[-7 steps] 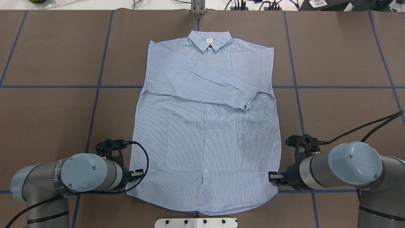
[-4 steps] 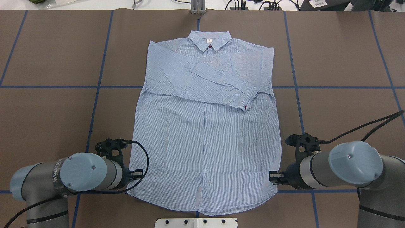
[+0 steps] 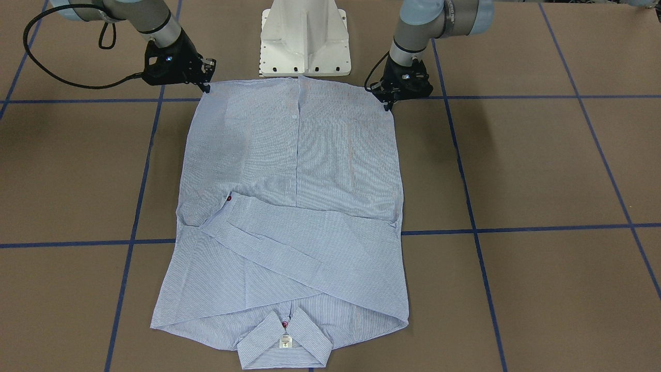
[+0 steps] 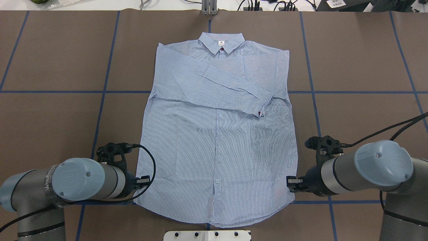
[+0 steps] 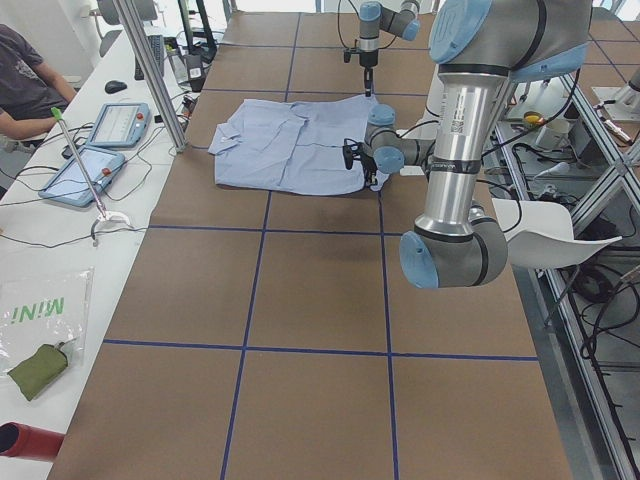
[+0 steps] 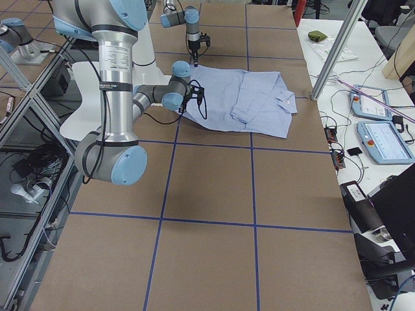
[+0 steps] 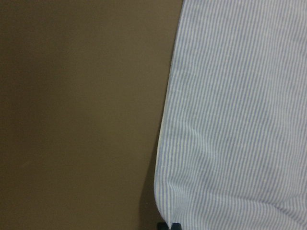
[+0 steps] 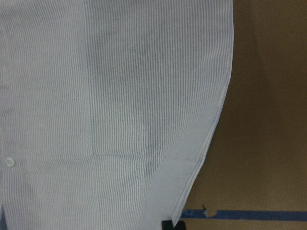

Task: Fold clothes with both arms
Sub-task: 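Grasp the hem corners nearest the robot with both grippers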

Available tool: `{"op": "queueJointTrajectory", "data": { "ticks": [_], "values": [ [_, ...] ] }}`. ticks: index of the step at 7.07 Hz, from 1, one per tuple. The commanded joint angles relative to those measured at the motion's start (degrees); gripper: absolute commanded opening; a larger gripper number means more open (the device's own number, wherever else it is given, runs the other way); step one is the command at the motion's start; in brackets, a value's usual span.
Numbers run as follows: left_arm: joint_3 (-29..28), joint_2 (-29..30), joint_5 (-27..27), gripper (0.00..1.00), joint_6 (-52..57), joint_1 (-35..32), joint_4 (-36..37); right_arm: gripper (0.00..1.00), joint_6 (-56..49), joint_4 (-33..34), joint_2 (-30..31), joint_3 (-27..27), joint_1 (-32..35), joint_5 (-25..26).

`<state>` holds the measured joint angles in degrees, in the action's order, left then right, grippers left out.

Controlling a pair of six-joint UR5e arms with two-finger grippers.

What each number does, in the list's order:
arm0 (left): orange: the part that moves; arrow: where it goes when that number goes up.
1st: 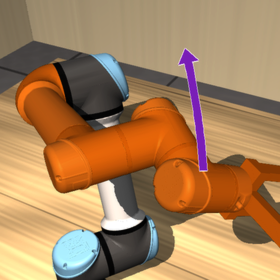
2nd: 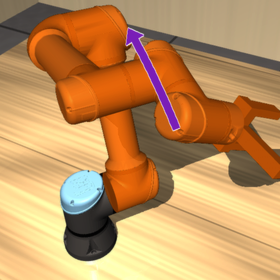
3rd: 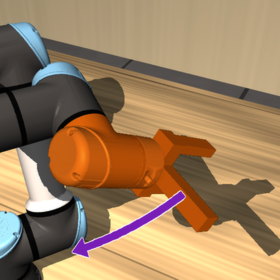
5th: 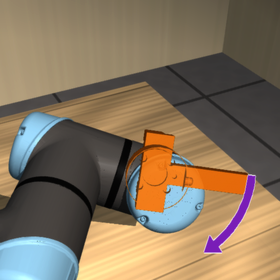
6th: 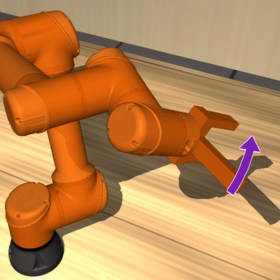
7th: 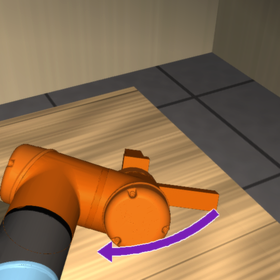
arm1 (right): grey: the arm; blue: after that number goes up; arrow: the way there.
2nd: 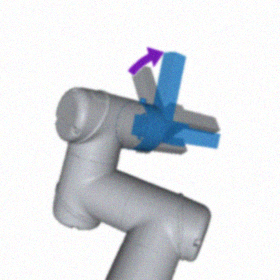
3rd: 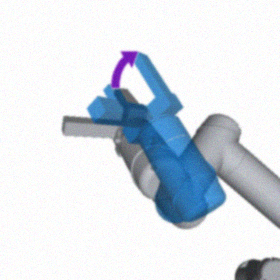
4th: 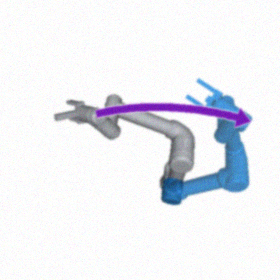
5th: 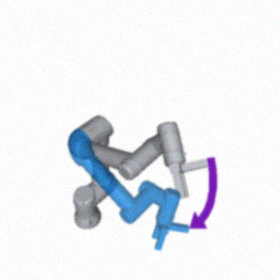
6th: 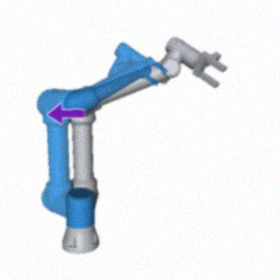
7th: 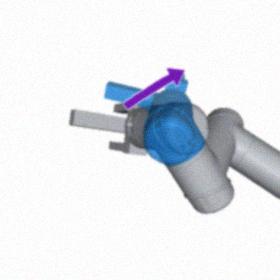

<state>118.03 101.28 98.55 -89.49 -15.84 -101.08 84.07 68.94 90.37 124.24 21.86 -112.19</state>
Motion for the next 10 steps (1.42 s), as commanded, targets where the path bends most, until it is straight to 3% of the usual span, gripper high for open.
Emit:
{"op": "queueJointTrajectory", "data": {
  "ticks": [1,3,10],
  "values": [
    [6.7,-1.4,0.2,0.0,0.5,-0.2,4.4,0.0,-0.2,0.0,0.2,2.3,3.3,-4.9],
    [5.6,-1.4,0.2,0.0,2.7,-0.7,4.7,0.0,-1.3,0.0,0.4,2.0,5.2,-6.9],
    [2.9,-1.0,0.4,0.0,10.5,-5.3,4.1,0.0,-2.9,0.1,0.8,-0.4,8.1,-7.1]
  ]
}}
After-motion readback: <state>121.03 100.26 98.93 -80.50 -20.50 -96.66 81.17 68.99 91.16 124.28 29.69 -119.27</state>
